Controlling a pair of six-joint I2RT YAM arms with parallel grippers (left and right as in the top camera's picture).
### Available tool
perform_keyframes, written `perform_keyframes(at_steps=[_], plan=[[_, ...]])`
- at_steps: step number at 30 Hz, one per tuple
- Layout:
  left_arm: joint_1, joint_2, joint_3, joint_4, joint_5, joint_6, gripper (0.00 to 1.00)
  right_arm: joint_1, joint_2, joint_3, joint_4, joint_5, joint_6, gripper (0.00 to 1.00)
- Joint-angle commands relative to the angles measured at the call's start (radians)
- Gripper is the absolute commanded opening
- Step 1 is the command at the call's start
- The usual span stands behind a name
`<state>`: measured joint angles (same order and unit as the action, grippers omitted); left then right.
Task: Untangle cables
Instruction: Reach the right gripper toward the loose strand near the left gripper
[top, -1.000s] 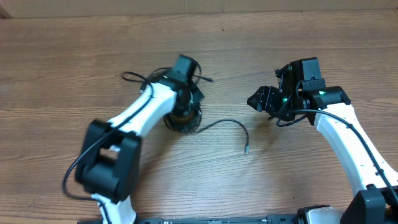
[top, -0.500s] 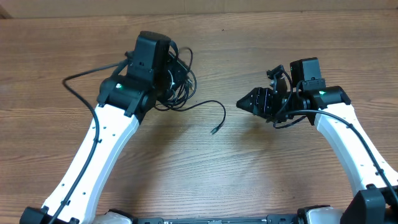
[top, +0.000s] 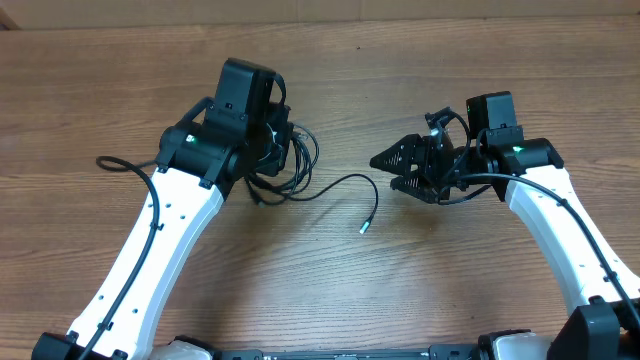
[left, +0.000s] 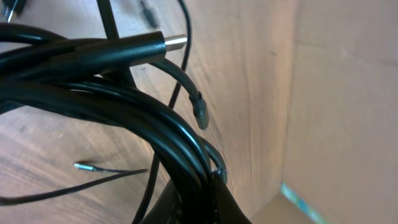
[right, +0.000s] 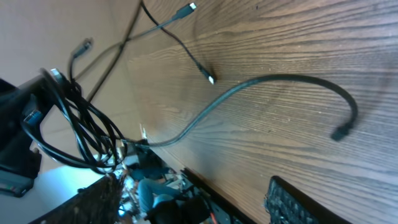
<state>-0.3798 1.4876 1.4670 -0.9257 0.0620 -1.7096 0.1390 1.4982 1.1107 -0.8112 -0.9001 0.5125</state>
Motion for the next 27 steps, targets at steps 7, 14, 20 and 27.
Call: perform_keyframes(at_steps=[7, 14, 20, 27], plan=[[-0.006, -0.016, 0.011, -0.05, -0.082, -0.27, 0.05, 0.007, 0.001, 0.008, -0.02, -0.155, -0.265, 0.75], [-0.006, -0.002, 0.01, -0.051, -0.124, -0.33, 0.05, 0.06, 0.001, 0.008, -0.08, -0.351, -0.627, 0.67], [-0.007, 0.014, 0.01, -0.052, -0.119, -0.374, 0.05, 0.172, 0.001, 0.008, 0.036, -0.349, -0.536, 0.51], [-0.007, 0.016, 0.01, -0.061, -0.087, -0.374, 0.04, 0.296, 0.001, 0.008, 0.253, -0.101, -0.138, 0.44]])
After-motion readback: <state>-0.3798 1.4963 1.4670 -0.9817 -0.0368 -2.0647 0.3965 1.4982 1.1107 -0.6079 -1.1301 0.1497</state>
